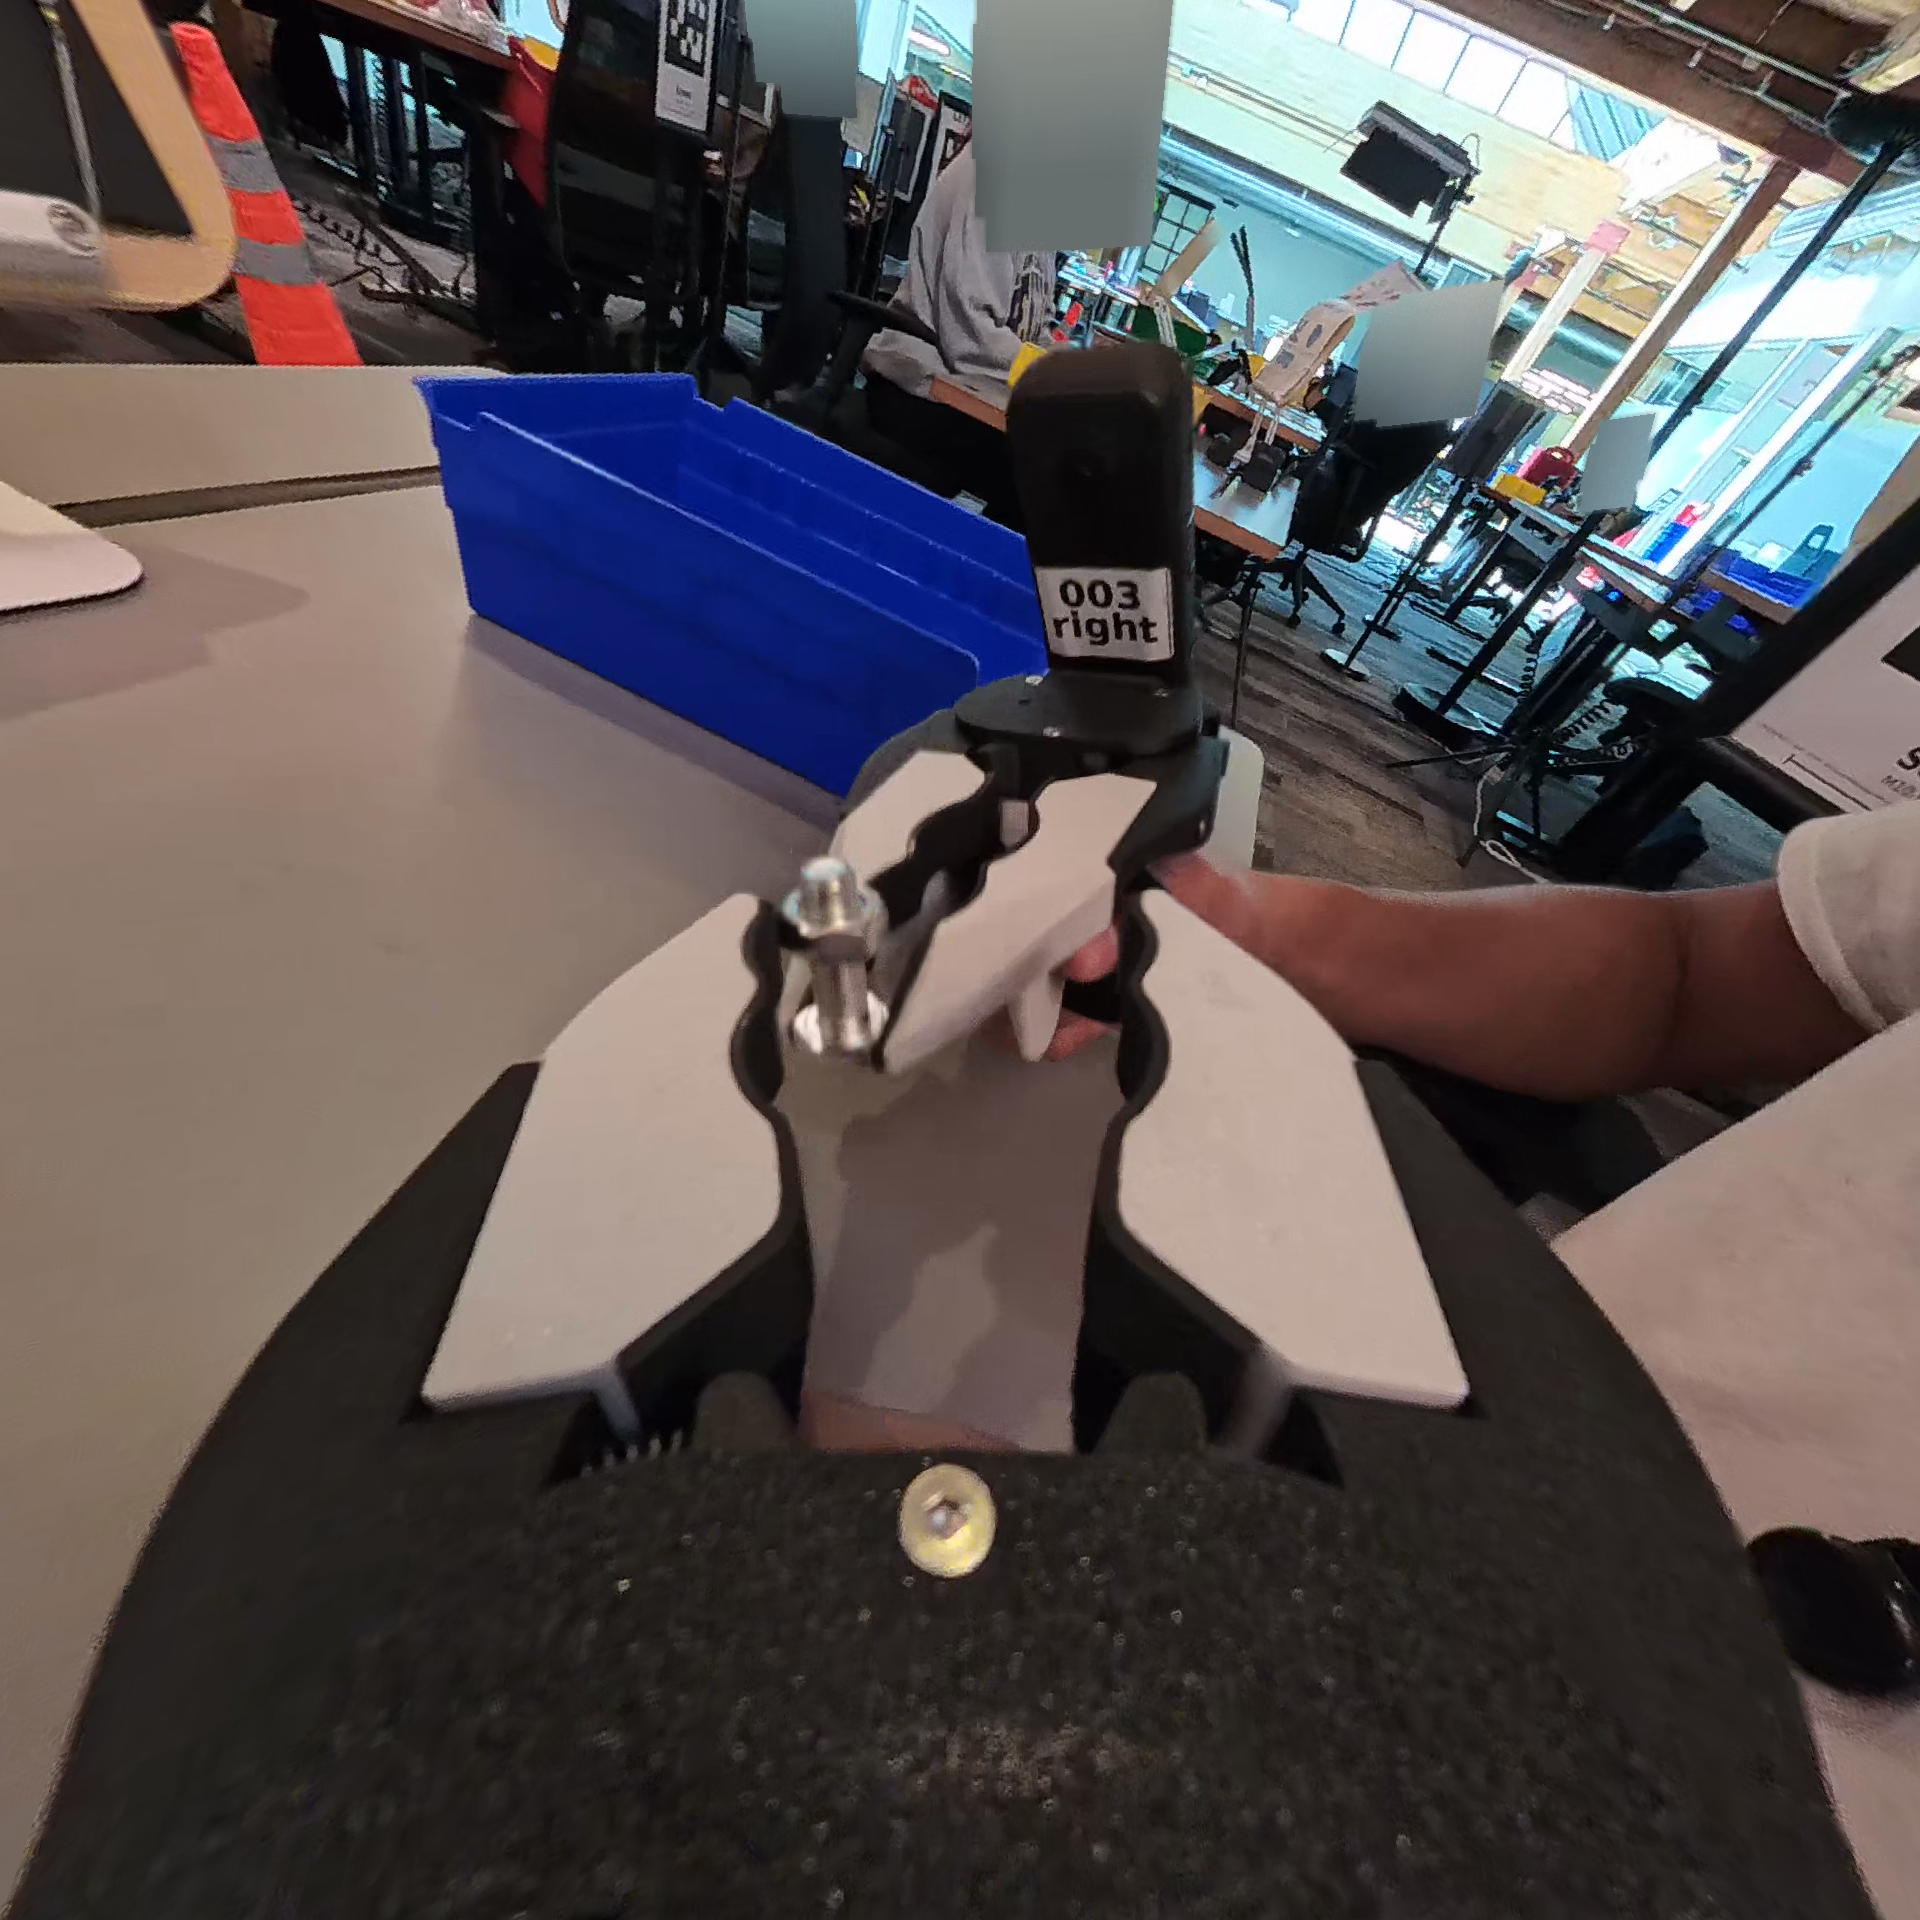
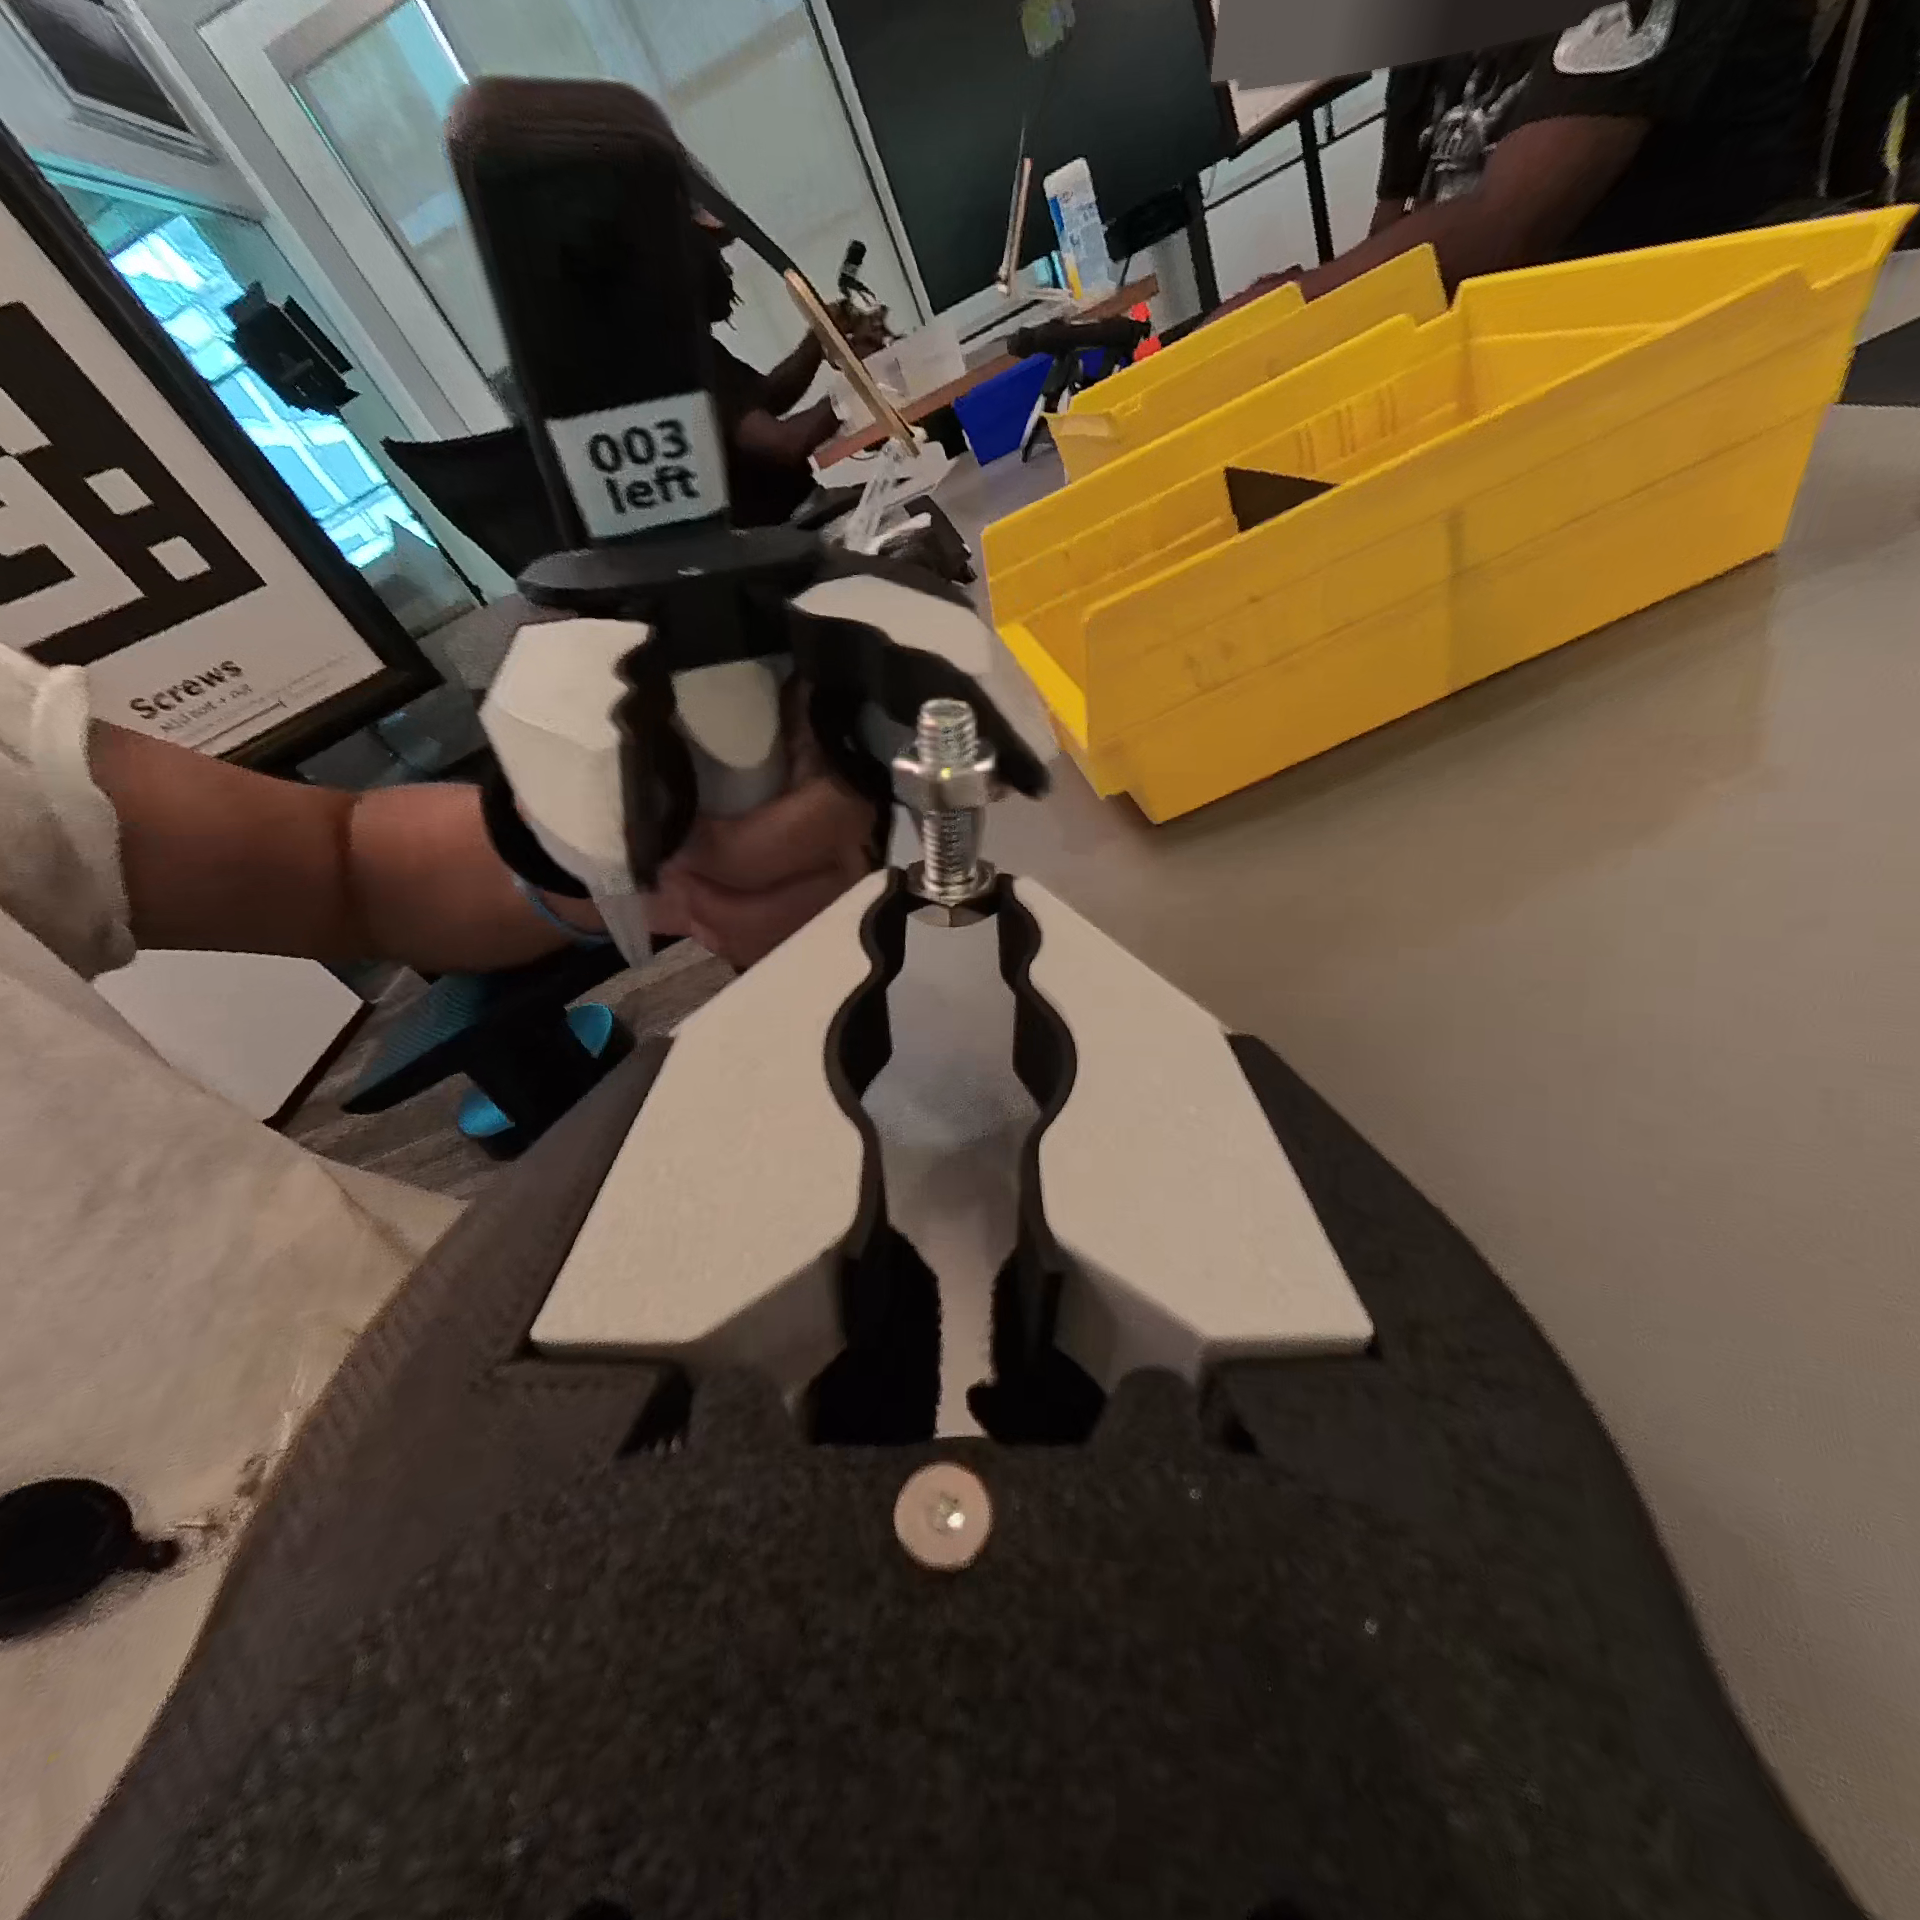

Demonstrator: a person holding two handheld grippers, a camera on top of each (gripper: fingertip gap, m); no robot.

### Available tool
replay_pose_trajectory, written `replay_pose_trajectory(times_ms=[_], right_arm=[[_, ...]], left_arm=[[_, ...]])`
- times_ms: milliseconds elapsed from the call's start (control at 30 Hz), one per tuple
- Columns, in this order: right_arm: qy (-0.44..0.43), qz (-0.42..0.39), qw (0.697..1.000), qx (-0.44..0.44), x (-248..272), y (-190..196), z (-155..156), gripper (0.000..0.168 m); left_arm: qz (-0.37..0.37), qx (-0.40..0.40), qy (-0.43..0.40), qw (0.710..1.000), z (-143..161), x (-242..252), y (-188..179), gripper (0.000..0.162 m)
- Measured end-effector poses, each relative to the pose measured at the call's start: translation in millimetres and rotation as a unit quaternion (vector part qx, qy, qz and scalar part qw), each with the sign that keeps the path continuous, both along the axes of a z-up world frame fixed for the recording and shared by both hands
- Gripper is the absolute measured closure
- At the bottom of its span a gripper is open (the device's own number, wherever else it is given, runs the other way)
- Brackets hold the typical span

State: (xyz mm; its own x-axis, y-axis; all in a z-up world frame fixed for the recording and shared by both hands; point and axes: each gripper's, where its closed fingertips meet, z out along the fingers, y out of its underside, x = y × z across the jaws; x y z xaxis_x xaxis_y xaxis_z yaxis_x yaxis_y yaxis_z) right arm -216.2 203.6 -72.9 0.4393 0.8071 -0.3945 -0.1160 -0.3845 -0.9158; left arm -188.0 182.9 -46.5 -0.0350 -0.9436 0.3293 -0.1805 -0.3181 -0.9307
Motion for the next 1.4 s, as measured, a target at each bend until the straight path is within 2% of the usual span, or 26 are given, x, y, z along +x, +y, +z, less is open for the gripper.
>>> replay_pose_trajectory(times_ms=[133, 300, 467, 533, 633, 733, 900, 1033, 1200, 1267, 1400], right_arm=[[0.008, 0.014, 1.0, 0.006, -8.4, -6.0, 6.9, 0.152], [0.004, 0.0, 1.0, -0.002, 1.8, -1.4, 1.2, 0.152], [-0.004, -0.003, 1.0, -0.007, 3.3, 2.6, -2.2, 0.152], [-0.01, 0.0, 1.0, -0.008, 0.0, 2.9, -4.3, 0.152], [-0.001, 0.008, 1.0, -0.006, -6.2, -0.1, -1.0, 0.152], [0.002, 0.009, 1.0, -0.002, -10.0, -2.6, 1.9, 0.152], [0.0, -0.008, 1.0, -0.009, -1.3, 1.2, -1.2, 0.152], [-0.004, -0.016, 1.0, -0.019, 2.9, 5.3, -6.3, 0.152], [-0.001, -0.011, 1.0, -0.016, -5.3, 6.6, -5.2, 0.152], [0.017, -0.013, 1.0, -0.015, -3.4, 7.2, 1.4, 0.152], [0.011, -0.024, 1.0, -0.014, 2.8, 7.6, 0.4, 0.152]], left_arm=[[-0.044, -0.023, -0.001, 0.999, 2.4, 16.7, -3.0, 0.099], [0.009, -0.013, -0.006, 1.0, 4.4, -10.6, 26.1, 0.1], [0.007, 0.005, -0.008, 1.0, -2.0, -23.0, 10.8, 0.1], [-0.009, 0.003, -0.019, 1.0, 1.5, -16.0, 1.9, 0.102], [-0.031, 0.003, -0.011, 0.999, -0.7, 3.8, -5.0, 0.091], [-0.062, -0.007, -0.004, 0.998, -3.5, 16.5, -7.3, 0.093], [-0.032, 0.009, -0.014, 0.999, 6.0, -7.6, 8.8, 0.094], [-0.023, -0.001, -0.007, 1.0, -2.1, -27.5, 3.4, 0.094], [-0.05, 0.006, -0.01, 0.999, -1.4, -11.7, -10.6, 0.094], [-0.048, 0.011, -0.009, 0.999, 1.7, -5.3, -5.7, 0.09], [-0.028, 0.016, -0.011, 0.999, 7.7, -7.9, 6.5, 0.094]])
